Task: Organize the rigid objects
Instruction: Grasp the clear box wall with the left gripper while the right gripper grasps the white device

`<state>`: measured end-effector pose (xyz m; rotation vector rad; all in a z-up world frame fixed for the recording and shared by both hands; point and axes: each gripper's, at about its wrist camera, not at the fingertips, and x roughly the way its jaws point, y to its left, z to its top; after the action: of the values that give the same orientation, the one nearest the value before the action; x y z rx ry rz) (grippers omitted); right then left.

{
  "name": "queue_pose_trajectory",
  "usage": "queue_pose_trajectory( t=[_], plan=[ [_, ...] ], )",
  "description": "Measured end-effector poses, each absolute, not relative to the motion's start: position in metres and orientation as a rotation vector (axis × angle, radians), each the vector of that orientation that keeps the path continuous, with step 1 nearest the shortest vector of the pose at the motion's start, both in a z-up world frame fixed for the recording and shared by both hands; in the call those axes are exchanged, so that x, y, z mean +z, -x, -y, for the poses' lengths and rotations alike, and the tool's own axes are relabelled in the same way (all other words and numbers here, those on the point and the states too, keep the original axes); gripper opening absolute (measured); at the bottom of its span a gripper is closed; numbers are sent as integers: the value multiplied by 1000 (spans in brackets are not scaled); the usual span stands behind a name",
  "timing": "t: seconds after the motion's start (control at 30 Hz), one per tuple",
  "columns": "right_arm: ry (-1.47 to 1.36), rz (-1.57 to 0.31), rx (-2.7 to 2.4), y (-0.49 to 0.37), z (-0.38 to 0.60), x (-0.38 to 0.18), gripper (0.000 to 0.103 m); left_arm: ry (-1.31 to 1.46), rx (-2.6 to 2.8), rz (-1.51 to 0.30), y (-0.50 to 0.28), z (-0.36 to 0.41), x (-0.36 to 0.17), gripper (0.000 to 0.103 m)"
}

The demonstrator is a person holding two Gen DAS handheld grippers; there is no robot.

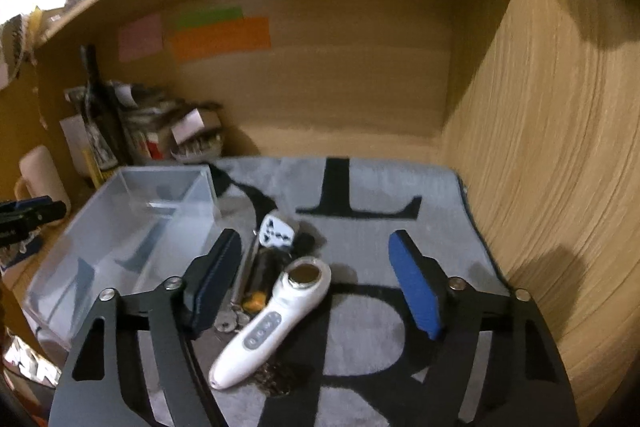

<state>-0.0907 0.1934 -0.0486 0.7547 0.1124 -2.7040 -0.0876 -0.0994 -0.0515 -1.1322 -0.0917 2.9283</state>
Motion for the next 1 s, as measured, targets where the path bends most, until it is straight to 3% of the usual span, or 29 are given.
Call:
queue_pose_trajectory(
  t=[0.27,0.57,0.9,1.0],
  plan=[
    [-919,-140,-2696,105,-190,-67,67,1272,2817,133,101,113,-71,40],
    [-1145,-115,-2627,129,-177,-95,67,1353,2686,206,110,118,-91,17],
    [-1294,-136,-2580,149,-161,-111,66,1302,2714,201,105,117,-92,17],
    [-1347,-108,-2570,157,-156,-120,60,1300,2716,195,106,117,-92,17]
  ],
)
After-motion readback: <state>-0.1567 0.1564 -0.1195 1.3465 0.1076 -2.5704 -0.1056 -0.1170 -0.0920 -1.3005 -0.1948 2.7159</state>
